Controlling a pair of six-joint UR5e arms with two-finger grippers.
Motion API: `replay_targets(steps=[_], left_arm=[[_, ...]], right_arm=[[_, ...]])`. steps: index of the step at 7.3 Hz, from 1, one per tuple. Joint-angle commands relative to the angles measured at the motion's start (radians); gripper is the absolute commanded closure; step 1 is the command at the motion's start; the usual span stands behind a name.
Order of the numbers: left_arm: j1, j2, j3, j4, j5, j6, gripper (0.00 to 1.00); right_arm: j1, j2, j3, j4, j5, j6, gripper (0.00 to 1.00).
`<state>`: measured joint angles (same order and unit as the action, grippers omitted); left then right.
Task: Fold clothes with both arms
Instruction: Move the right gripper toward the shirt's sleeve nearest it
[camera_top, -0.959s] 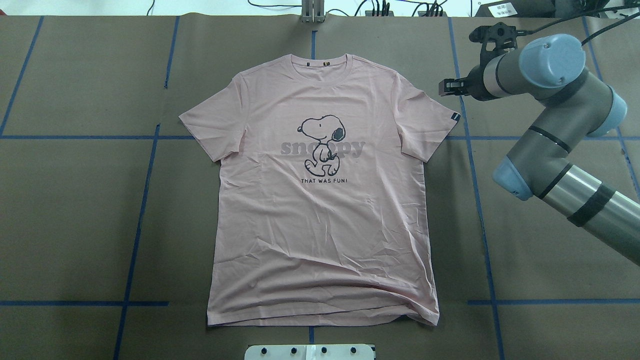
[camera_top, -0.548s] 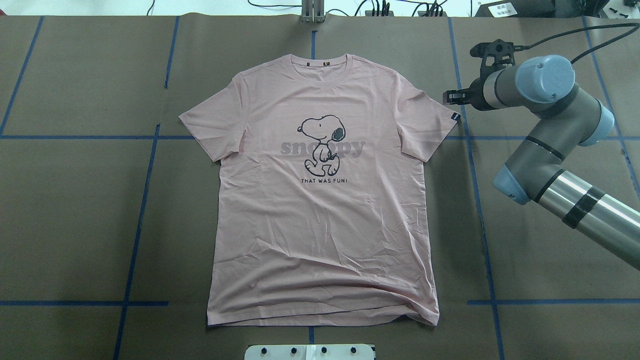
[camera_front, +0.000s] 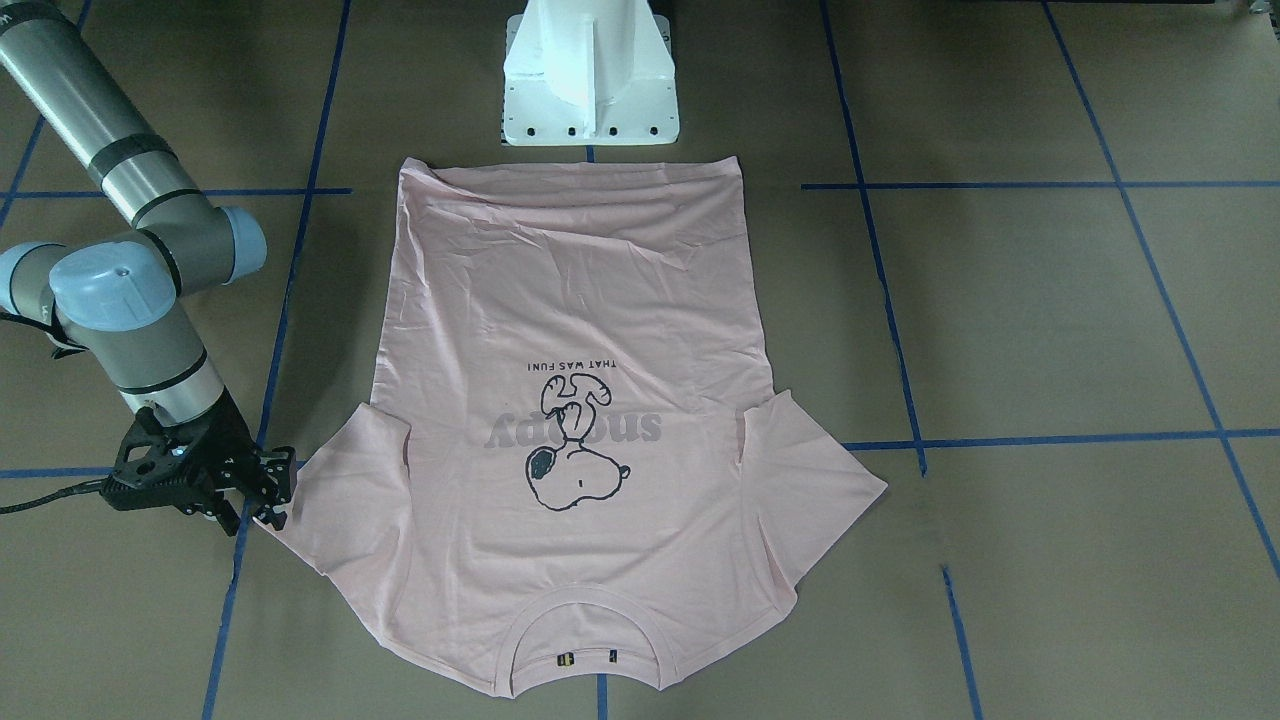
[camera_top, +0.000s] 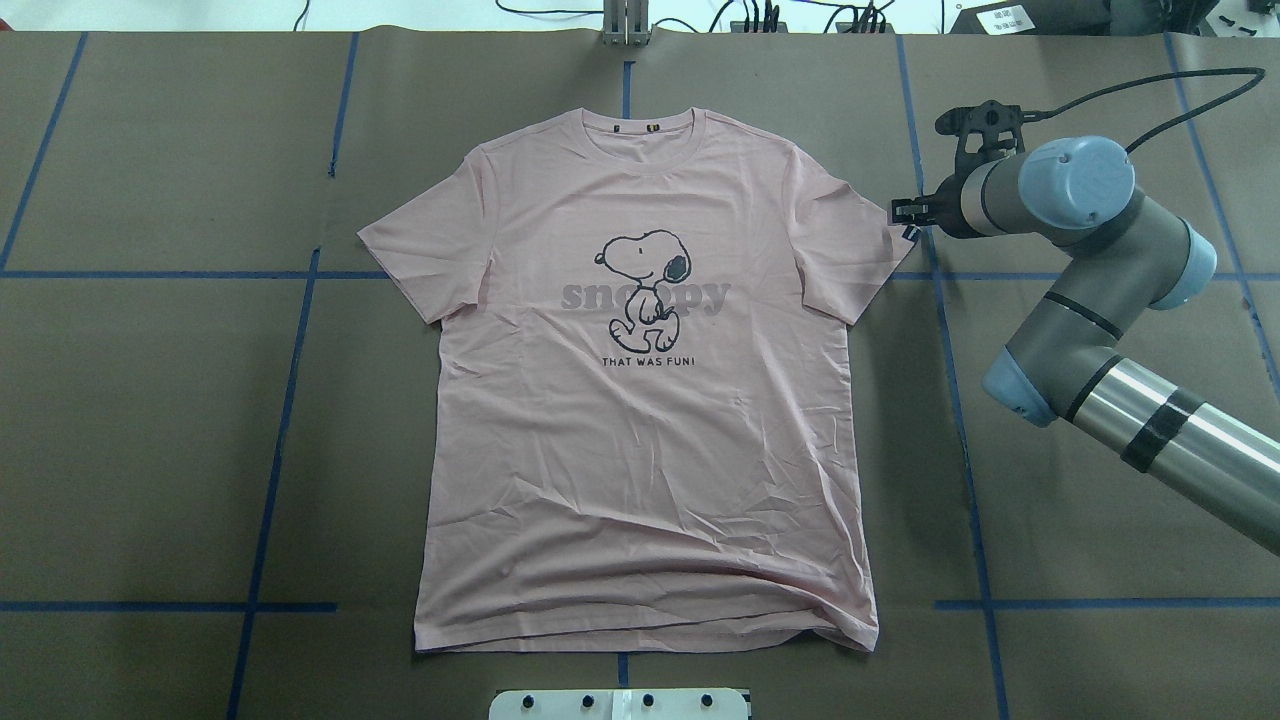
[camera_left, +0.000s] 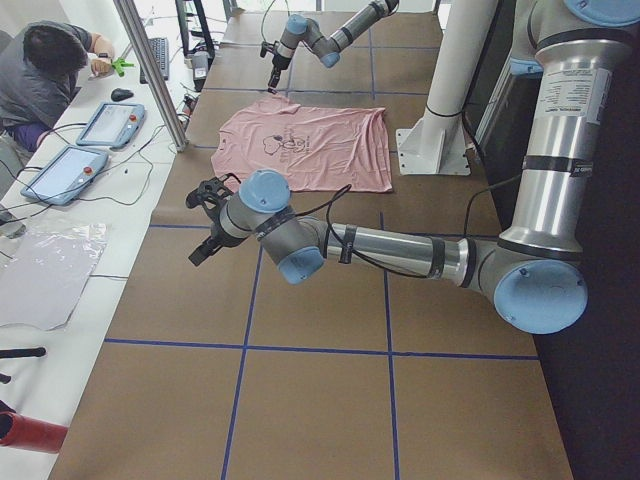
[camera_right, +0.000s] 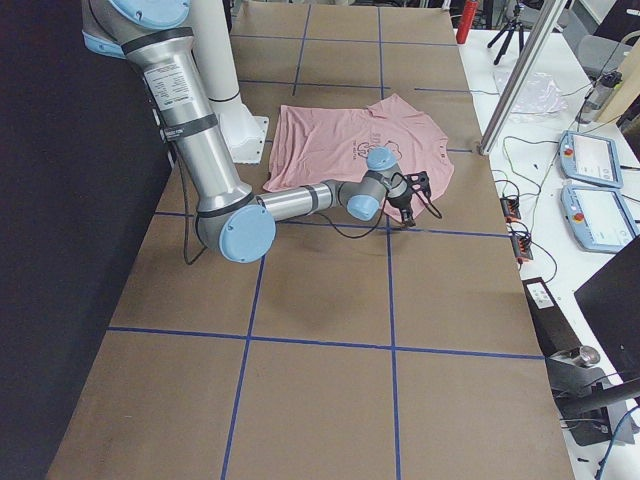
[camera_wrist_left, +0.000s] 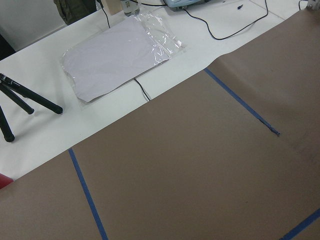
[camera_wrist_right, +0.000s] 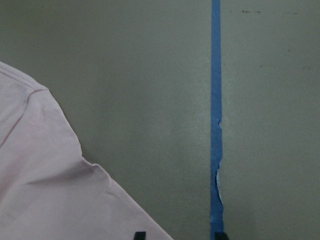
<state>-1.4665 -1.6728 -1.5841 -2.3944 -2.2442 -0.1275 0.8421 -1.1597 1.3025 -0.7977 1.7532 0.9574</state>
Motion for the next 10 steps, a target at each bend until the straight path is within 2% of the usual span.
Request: replay_targets(steps=[1,7,8,9,10], left_arm=[[0.0,0.002,0.001,0.0,0.0,0.0,0.0],[0.002,0.002,0.003,0.0,0.002,0.0,0.0],[0.002,0.002,0.001,0.0,0.002,0.0,0.0],[0.002,0.002,0.001,0.0,0.0,0.0,0.0],[0.002,0.002,0.001,0.0,0.0,0.0,0.0]], right_arm=[[-0.008,-0.003,0.0,-0.001,-0.017,0.004,0.45],[-0.024,-0.003,-0.008,-0.006,-0.031,0.007,0.48],[-0.024,-0.002,-0.006,-0.006,-0.029,0.01,0.67],[-0.024,-0.002,-0.006,-0.006,-0.029,0.011,1.0],[-0.024,-0.002,-0.006,-0.006,-0.031,0.012,1.0]])
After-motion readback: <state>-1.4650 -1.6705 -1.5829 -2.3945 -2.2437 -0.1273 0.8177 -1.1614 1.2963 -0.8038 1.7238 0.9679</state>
